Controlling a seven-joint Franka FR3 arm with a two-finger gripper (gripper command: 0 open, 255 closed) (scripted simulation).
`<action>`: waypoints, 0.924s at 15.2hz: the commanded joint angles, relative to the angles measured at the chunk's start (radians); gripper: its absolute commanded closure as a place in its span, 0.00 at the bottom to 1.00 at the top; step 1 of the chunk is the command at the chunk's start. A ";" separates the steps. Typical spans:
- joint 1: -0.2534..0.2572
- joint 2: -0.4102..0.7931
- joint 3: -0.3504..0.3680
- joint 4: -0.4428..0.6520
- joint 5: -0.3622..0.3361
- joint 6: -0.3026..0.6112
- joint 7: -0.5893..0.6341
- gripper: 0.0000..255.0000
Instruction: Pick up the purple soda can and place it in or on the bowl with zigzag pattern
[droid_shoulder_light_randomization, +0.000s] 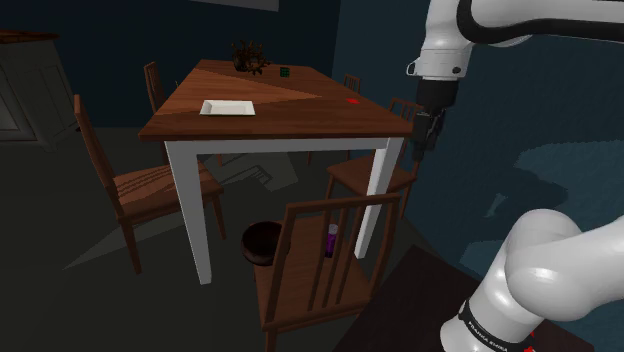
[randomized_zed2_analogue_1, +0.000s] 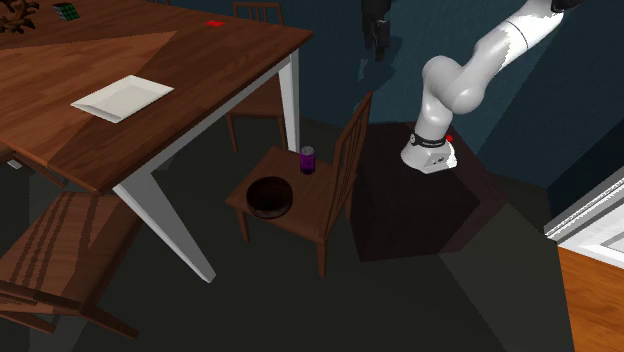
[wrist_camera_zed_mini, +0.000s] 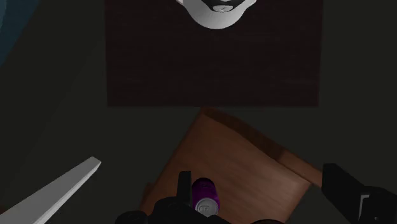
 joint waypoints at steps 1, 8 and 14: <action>0.000 0.000 0.000 0.000 0.000 0.000 0.000 0.00; 0.004 0.119 -0.006 -0.133 -0.002 0.258 0.003 0.00; 0.010 0.281 -0.014 -0.191 -0.001 0.486 0.004 0.00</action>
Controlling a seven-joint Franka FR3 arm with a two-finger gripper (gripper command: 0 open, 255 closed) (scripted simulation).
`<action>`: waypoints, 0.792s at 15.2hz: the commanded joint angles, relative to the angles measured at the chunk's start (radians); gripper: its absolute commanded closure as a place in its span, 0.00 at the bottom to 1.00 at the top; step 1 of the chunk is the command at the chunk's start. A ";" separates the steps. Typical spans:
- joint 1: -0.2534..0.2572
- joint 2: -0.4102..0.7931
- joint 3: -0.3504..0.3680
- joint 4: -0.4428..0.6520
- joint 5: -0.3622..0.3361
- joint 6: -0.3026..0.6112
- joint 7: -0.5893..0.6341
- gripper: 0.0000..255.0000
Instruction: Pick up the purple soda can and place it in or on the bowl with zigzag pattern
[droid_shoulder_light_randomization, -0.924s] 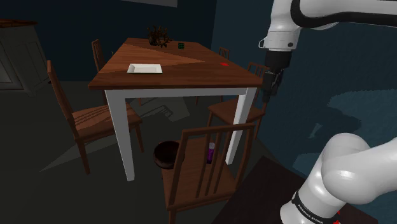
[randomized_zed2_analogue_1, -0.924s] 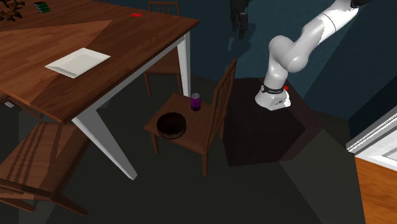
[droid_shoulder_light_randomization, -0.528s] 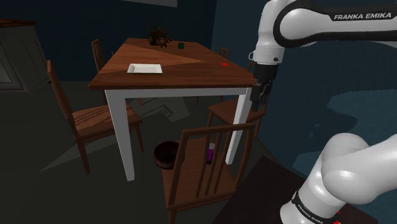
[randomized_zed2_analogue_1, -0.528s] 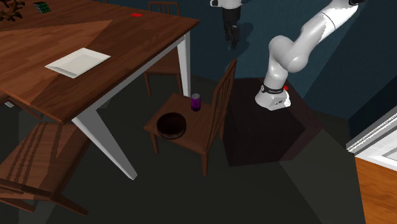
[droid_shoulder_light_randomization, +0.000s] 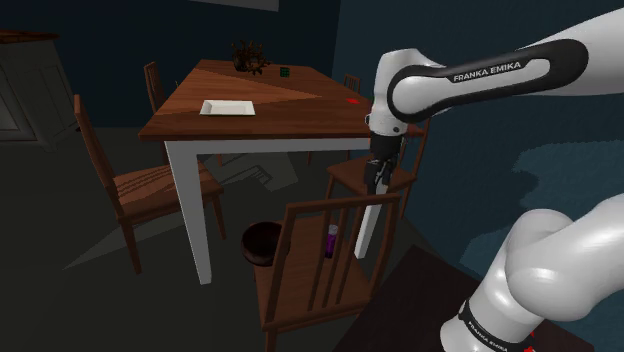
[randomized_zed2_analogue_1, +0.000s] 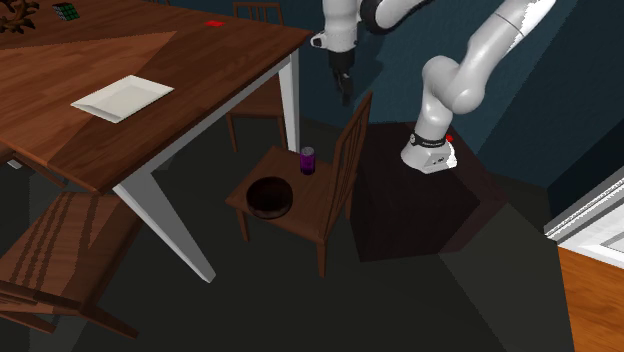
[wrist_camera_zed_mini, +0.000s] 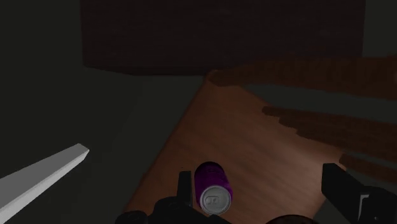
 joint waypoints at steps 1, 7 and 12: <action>0.003 0.063 -0.002 -0.007 0.002 0.075 0.001 0.00; 0.010 0.279 -0.008 -0.001 0.013 0.291 -0.005 0.00; 0.017 0.480 -0.012 0.047 0.031 0.448 -0.015 0.00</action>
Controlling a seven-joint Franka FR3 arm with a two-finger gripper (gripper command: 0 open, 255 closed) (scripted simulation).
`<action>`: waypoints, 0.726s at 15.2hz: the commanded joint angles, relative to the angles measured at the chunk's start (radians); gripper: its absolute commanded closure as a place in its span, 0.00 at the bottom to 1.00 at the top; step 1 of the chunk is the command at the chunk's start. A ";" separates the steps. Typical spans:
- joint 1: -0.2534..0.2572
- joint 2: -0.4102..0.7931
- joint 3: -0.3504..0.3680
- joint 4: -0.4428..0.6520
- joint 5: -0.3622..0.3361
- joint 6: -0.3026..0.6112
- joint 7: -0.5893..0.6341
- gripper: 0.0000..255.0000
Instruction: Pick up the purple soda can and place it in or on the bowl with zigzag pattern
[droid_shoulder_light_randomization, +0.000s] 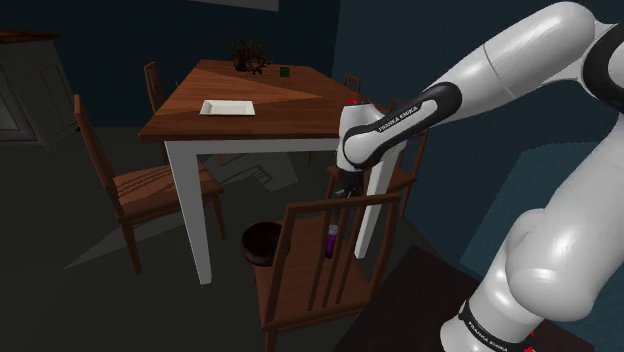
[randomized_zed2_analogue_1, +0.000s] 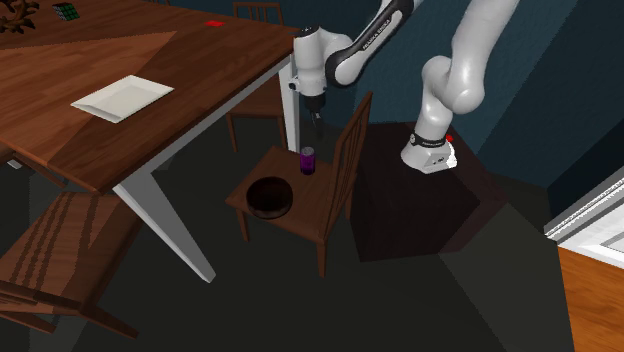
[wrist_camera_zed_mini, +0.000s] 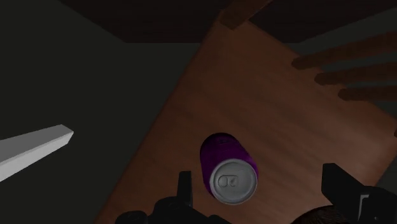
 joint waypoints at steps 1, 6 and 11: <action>0.005 0.089 0.002 0.028 0.011 0.064 0.000 0.00; 0.005 0.297 0.007 0.119 0.039 0.184 -0.016 0.00; 0.003 0.342 0.011 0.111 0.047 0.238 -0.022 0.00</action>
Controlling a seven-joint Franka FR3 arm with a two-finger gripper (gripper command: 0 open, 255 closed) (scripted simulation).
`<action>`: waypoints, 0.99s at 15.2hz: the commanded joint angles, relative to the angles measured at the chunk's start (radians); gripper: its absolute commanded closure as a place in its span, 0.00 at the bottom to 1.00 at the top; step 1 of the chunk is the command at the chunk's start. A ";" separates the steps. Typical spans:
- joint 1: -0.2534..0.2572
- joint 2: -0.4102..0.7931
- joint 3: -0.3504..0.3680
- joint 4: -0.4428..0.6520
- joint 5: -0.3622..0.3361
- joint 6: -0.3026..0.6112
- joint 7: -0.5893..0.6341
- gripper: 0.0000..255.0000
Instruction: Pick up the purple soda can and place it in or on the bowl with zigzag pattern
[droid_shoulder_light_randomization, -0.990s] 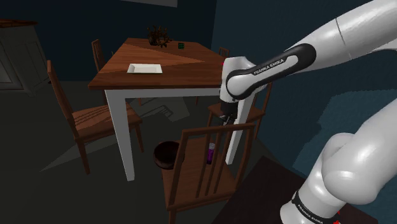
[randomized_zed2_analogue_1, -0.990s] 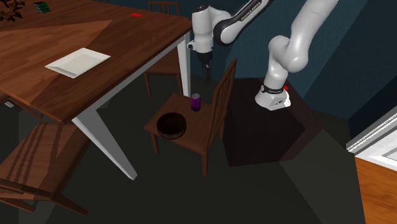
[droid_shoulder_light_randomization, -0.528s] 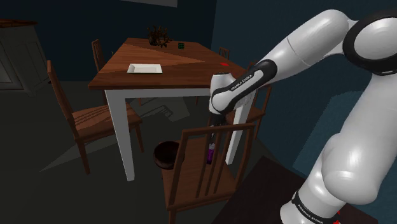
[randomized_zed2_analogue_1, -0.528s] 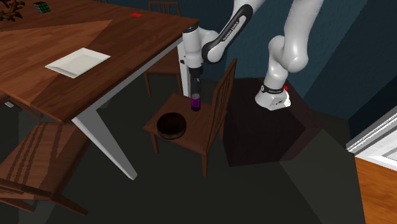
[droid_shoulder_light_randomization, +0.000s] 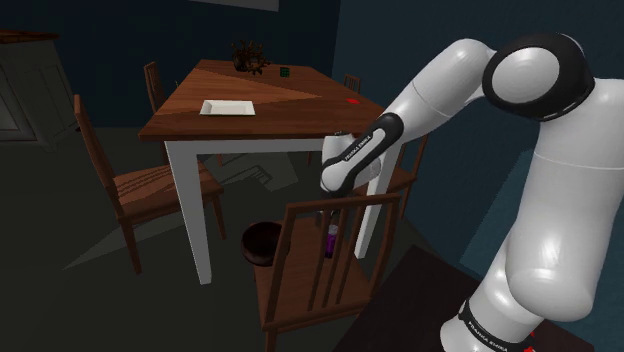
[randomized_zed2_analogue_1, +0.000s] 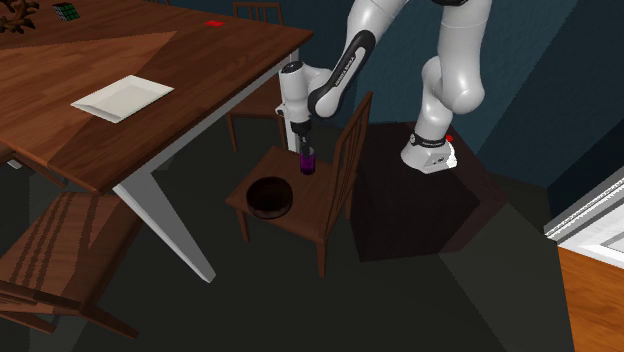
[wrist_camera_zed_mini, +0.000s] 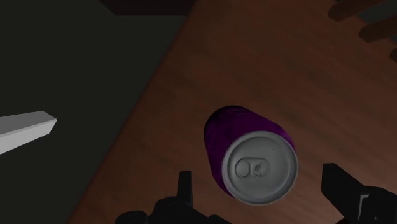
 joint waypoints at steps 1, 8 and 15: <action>0.001 0.026 0.003 -0.002 0.005 0.028 -0.001 0.00; -0.001 0.057 0.006 -0.004 0.011 0.061 -0.005 0.00; -0.001 0.056 0.006 -0.004 0.011 0.061 -0.005 1.00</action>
